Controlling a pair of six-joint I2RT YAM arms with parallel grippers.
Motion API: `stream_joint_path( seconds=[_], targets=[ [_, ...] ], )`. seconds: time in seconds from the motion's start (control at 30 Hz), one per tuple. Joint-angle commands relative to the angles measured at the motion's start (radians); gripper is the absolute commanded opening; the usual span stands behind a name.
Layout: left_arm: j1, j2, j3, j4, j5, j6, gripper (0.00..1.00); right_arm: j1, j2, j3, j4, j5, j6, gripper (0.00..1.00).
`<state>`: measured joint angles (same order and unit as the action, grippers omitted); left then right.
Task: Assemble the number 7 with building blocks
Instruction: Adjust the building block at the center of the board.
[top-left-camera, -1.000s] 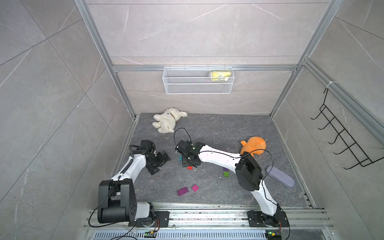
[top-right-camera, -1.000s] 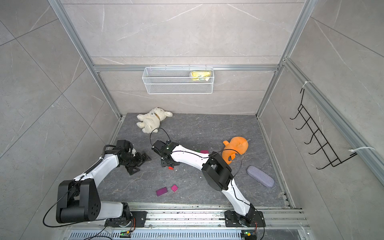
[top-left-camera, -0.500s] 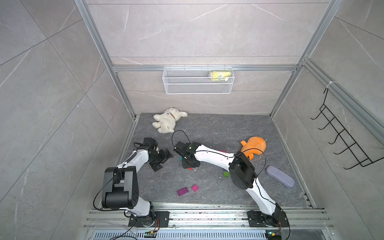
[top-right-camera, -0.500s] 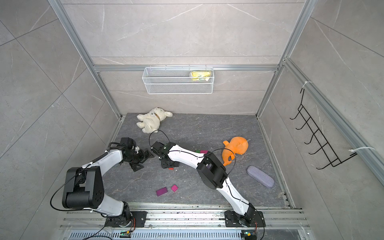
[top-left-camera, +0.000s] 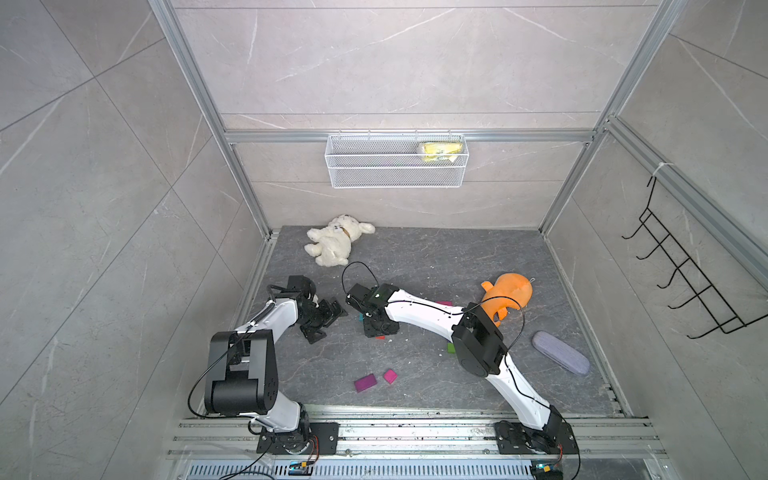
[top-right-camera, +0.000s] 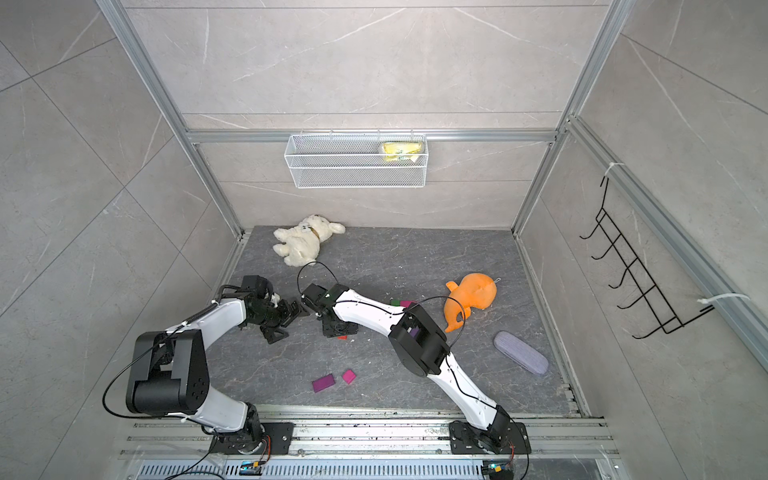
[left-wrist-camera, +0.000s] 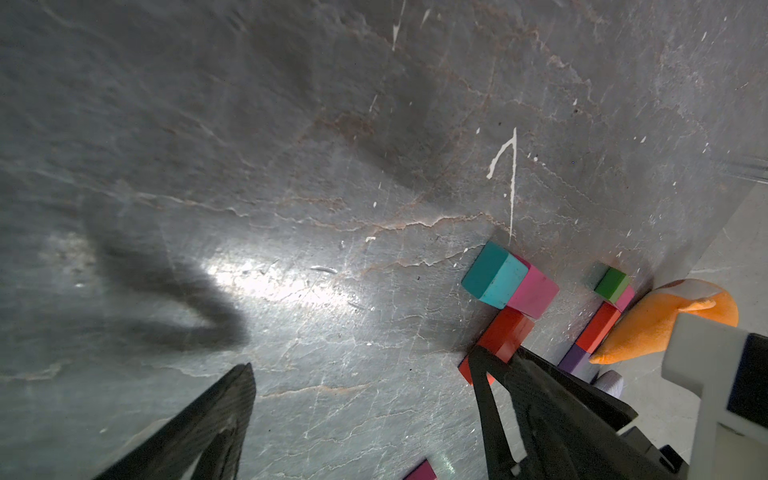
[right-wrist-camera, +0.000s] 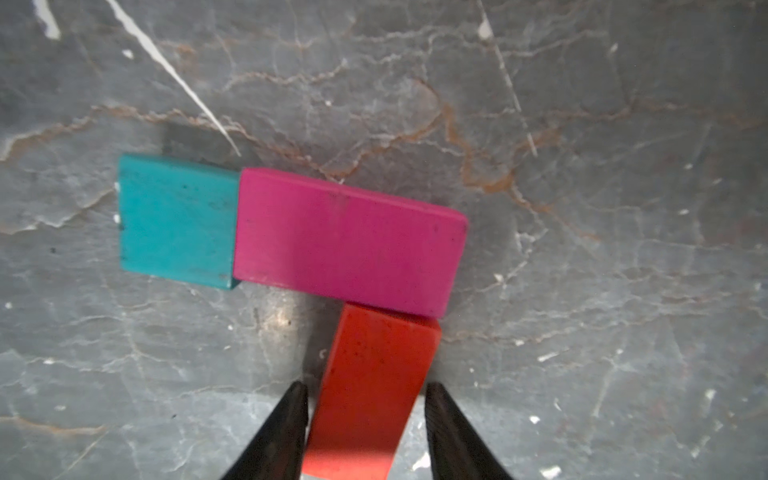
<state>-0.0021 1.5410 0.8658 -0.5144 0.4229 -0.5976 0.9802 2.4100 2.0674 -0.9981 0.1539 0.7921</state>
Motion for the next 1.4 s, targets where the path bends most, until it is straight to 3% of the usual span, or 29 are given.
stream_joint_path(
  seconds=[0.0,1.37],
  targets=[
    [-0.003,0.005,0.015,0.002,0.024,0.019,1.00,-0.006,0.028,0.048,-0.045,0.022,-0.006,0.48],
    [-0.003,0.022,0.013,0.002,0.032,0.022,1.00,-0.017,0.060,0.077,-0.060,0.019,-0.013,0.44]
  ],
)
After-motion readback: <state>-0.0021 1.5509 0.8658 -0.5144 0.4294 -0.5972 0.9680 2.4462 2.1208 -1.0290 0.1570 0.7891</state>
